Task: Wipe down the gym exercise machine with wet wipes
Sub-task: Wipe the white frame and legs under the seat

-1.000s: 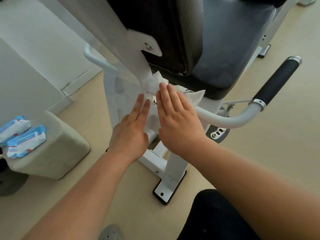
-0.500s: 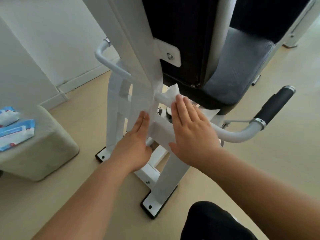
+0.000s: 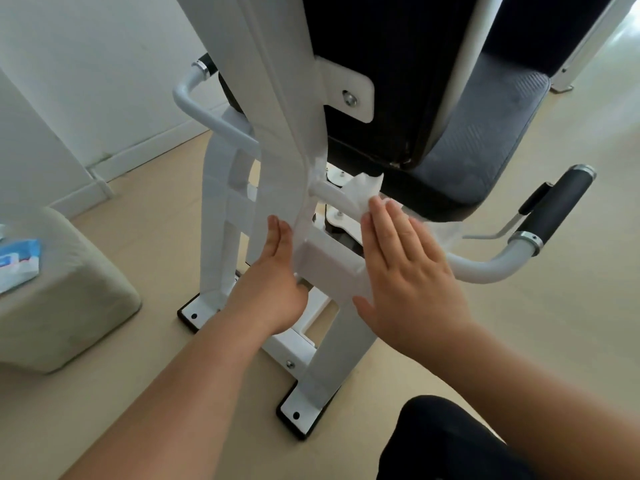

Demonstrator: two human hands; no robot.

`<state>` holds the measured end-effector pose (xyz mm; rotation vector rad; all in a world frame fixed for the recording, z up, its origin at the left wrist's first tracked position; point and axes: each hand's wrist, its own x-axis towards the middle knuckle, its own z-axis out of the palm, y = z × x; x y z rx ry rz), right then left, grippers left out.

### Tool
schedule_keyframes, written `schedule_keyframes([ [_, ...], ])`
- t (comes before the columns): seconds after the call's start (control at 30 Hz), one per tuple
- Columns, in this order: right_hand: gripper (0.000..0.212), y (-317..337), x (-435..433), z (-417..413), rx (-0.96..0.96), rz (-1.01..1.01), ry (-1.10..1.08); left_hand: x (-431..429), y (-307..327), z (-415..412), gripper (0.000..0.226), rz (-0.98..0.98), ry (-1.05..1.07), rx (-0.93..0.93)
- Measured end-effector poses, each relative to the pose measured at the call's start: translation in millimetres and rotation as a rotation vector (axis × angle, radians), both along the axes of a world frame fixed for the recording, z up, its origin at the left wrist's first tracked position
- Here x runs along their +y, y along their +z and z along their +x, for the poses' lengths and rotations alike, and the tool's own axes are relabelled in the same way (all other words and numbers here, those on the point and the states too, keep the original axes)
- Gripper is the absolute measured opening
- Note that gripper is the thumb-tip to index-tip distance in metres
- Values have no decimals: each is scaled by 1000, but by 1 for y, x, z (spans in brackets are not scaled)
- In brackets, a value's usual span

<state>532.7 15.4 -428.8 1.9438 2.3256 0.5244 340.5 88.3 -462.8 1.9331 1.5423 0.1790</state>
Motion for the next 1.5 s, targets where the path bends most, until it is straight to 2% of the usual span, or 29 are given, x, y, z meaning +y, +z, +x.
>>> schedule_keyframes([
  [0.23,101,3,42,-38,52,20,-25,-3,6,8,91,8,12,40],
  [0.37,103,2,22,-20,88,42,-8,-4,5,7,92,10,16,27],
  [0.53,104,2,0,-3,11,17,-27,-1,0,3,93,11,-6,26],
  [0.8,99,0,52,-47,68,26,-32,-1,-3,7,98,10,-4,102],
  [1.0,102,-9,2,-7,75,94,-35,-1,-3,8,98,11,4,91],
  [1.1,91,-16,-26,15,72,150,-49,1,-2,3,97,2,-15,63],
  [1.27,43,0,15,13,260,336,115,1,1,-9,95,-22,-76,-25],
  [1.4,43,19,54,-7,380,326,328,3,10,-18,89,2,-86,-79],
  [1.5,34,32,63,-30,398,311,445,3,24,-26,84,102,-77,-150],
])
